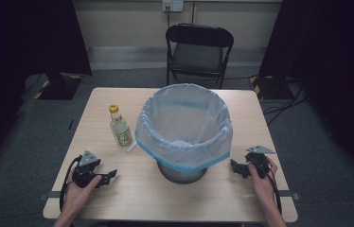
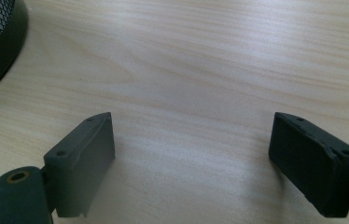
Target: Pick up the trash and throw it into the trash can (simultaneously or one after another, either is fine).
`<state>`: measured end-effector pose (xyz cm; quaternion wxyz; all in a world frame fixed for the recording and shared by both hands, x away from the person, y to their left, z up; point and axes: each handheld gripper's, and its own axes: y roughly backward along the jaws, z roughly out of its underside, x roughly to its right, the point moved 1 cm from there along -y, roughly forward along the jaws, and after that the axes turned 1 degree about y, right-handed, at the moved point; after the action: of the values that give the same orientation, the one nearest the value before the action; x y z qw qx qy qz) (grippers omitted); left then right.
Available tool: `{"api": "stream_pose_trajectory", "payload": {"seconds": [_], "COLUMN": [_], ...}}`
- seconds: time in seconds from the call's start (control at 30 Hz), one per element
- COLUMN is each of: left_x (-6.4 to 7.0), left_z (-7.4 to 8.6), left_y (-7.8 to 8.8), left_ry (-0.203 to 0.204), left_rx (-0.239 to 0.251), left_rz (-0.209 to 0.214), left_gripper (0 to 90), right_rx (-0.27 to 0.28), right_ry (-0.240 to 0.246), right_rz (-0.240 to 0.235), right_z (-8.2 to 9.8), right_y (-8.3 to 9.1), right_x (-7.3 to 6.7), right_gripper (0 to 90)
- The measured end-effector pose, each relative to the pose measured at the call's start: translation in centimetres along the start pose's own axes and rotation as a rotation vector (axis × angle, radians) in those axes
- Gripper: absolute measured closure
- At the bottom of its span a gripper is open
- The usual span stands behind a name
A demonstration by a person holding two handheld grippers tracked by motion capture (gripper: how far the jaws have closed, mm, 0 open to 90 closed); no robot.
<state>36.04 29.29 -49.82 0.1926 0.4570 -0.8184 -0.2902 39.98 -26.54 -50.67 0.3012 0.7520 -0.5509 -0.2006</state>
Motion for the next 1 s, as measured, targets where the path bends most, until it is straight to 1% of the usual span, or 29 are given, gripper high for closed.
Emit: {"api": "stream_pose_trajectory", "payload": {"seconds": [0.07, 0.1, 0.13, 0.17, 0.2, 0.23, 0.27, 0.3, 0.33, 0.37, 0.4, 0.43, 0.47, 0.5, 0.53, 0.6, 0.67, 0.73, 0.77, 0.8, 0.87, 0.97, 1.0], "left_x": [0.0, -0.1, -0.1, -0.1, -0.1, -0.1, -0.2, -0.6, -0.6, -0.9, -1.2, -1.7, -1.7, -1.9, -2.1, -2.5, -2.8, -3.0, -3.0, -3.1, -3.0, -2.8, -2.7], "left_z": [-0.3, -0.8, -0.8, -1.3, -1.3, -1.7, -1.8, -2.2, -2.2, -2.4, -2.5, -2.7, -2.7, -2.8, -2.9, -3.2, -3.7, -4.3, -4.6, -4.9, -5.6, -6.3, -6.5], "left_y": [0.1, 0.3, 0.3, 0.5, 0.5, 0.5, 0.5, 0.4, 0.4, 0.4, 0.4, 0.3, 0.3, 0.2, 0.2, 0.0, -0.1, -0.2, -0.2, -0.2, -0.2, 0.1, 0.1], "left_ry": [-0.001, 0.03, 0.03, 0.006, 0.006, -0.013, -0.024, 0.006, 0.006, 0.034, 0.038, 0.039, 0.039, 0.042, 0.055, 0.057, 0.053, 0.058, 0.053, 0.056, 0.074, 0.054, 0.059], "left_rx": [0.014, 0.037, 0.037, 0.056, 0.056, 0.057, 0.055, 0.073, 0.073, 0.084, 0.089, 0.09, 0.09, 0.085, 0.083, 0.085, 0.09, 0.106, 0.116, 0.13, 0.137, 0.141, 0.149], "left_rz": [-0.003, 0.009, 0.009, -0.025, -0.025, -0.033, -0.03, -0.01, -0.01, 0.017, 0.011, -0.026, -0.026, -0.025, -0.024, -0.035, -0.033, -0.025, -0.021, -0.013, 0.017, 0.025, 0.032], "left_gripper": [16.3, 16.9, 17.2, 16.9, 16.7, 17.0, 17.0, 16.9, 17.0, 17.0, 17.0, 18.1, 18.6, 18.6, 19.1, 19.7, 19.7, 18.9, 18.9, 18.5, 17.2, 17.2, 17.2], "right_rx": [0.0, -0.001, -0.001, -0.003, -0.003, -0.003, -0.003, -0.003, -0.003, -0.003, -0.003, -0.003, -0.003, -0.003, -0.003, -0.003, -0.003, -0.003, -0.003, -0.003, -0.003, -0.003, -0.003], "right_ry": [0.0, 0.001, 0.001, 0.005, 0.005, 0.005, 0.005, 0.005, 0.005, 0.005, 0.005, 0.005, 0.005, 0.005, 0.005, 0.004, 0.005, 0.004, 0.004, 0.005, 0.004, 0.005, 0.004], "right_rz": [0.0, -0.001, -0.001, -0.007, -0.007, -0.007, -0.007, -0.007, -0.007, -0.007, -0.007, -0.007, -0.007, -0.007, -0.007, -0.007, -0.007, -0.006, -0.006, -0.006, -0.007, -0.007, -0.007], "right_z": [0.0, 0.0, 0.0, 0.0, 0.0, 0.0, 0.0, 0.0, 0.0, 0.0, 0.0, 0.0, 0.0, 0.0, 0.0, 0.0, 0.0, 0.0, 0.0, 0.0, 0.0, 0.0, 0.0], "right_y": [0.0, 0.0, 0.0, 0.0, 0.0, 0.0, 0.0, 0.0, 0.0, 0.0, 0.0, 0.0, 0.0, 0.0, 0.0, 0.0, 0.0, 0.0, 0.0, 0.0, 0.0, 0.0, 0.0], "right_x": [0.0, 0.0, 0.0, 0.1, 0.1, 0.1, 0.1, 0.1, 0.1, 0.1, 0.1, 0.1, 0.1, 0.1, 0.1, 0.1, 0.1, 0.1, 0.1, 0.1, 0.1, 0.1, 0.1], "right_gripper": [13.7, 13.4, 13.4, 13.1, 13.1, 13.2, 13.2, 13.1, 13.1, 13.1, 13.1, 13.1, 13.1, 13.1, 13.1, 13.1, 13.1, 13.1, 13.1, 13.1, 13.1, 13.2, 13.1]}}
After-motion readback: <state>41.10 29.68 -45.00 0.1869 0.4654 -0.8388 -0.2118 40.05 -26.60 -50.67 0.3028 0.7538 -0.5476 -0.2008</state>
